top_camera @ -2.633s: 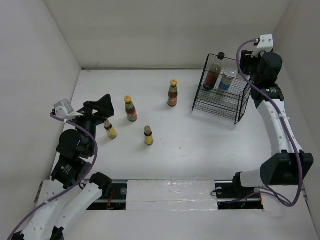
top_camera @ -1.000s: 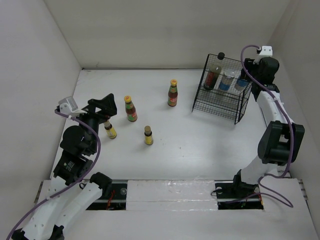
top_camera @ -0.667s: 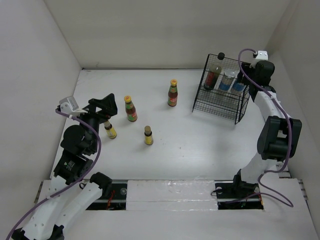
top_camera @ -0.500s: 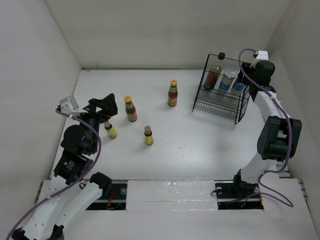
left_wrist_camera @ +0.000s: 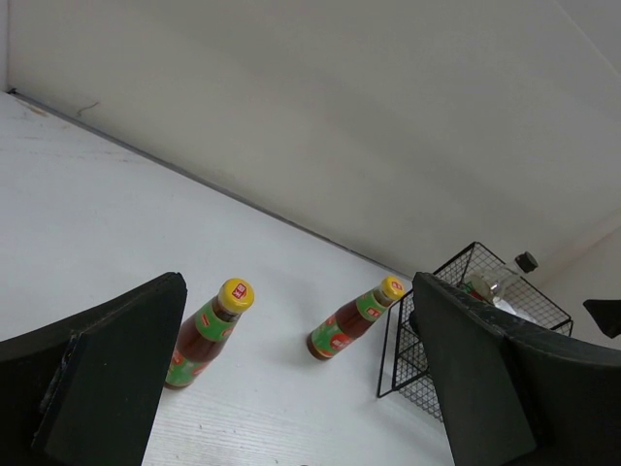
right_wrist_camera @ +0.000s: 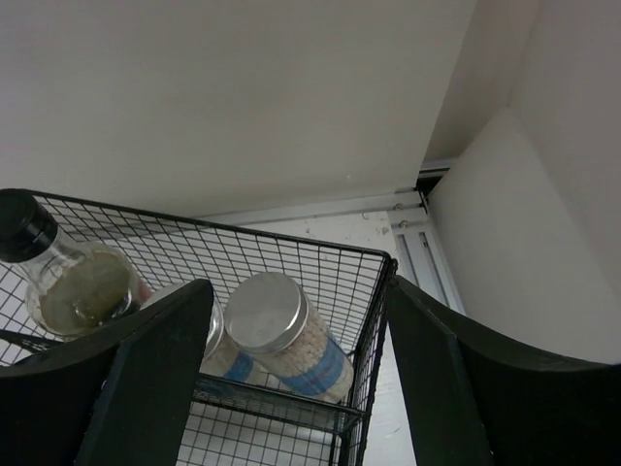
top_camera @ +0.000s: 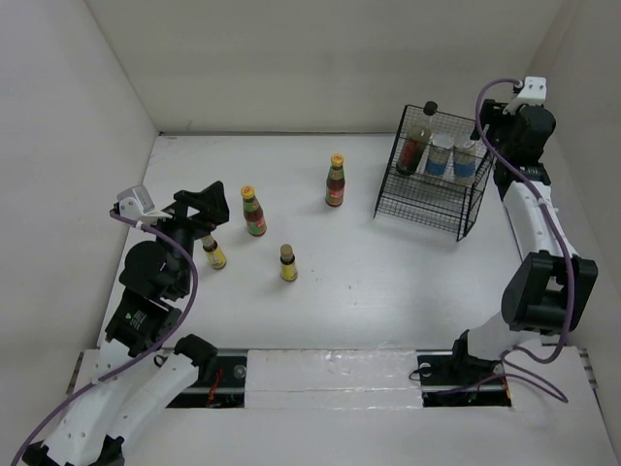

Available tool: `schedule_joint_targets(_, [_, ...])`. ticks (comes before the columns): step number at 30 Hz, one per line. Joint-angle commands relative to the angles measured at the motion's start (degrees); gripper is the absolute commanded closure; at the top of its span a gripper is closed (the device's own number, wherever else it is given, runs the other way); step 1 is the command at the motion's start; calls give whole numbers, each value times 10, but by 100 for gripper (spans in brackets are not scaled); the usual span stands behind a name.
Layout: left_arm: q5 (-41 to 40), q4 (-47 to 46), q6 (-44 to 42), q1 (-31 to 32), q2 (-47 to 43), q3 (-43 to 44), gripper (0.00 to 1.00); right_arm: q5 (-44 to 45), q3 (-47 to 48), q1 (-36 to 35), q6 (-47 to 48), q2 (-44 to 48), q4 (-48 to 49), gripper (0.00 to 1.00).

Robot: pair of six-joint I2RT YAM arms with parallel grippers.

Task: Organize the condiment bottles

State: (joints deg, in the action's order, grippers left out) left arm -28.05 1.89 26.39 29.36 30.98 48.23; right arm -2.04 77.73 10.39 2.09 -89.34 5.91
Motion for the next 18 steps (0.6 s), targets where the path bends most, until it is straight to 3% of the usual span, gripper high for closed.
schedule_joint_targets(1, [5, -28, -7, -3, -3, -2, 0, 3, 17, -5, -1, 1, 29, 22])
schedule_joint_targets(4, [5, -28, -7, -3, -3, -2, 0, 3, 17, -11, -1, 8, 29, 22])
schedule_joint_targets(6, [5, -28, -7, -3, -3, -2, 0, 3, 17, -31, 5, 14, 29, 28])
schedule_joint_targets(9, [5, -28, -7, -3, -3, -2, 0, -23, 12, -74, 30, 36, 29, 47])
schedule_joint_targets(10, [5, -28, -7, -3, -3, -2, 0, -28, 6, -89, 35, 48, 29, 64])
schedule_joint_targets(13, [5, -28, -7, -3, -3, -2, 0, -70, -6, -156, 64, 53, 29, 75])
schedule_joint_targets(16, [5, -28, -7, -3, -3, -2, 0, -155, -14, -225, 93, 44, 29, 65])
schedule_joint_targets(17, [5, -28, -7, -3, -3, -2, 0, -174, -14, -243, 99, 30, 29, 48])
schedule_joint_targets(18, [5, -28, -7, -3, -3, -2, 0, -188, -14, -262, 119, 20, 29, 38])
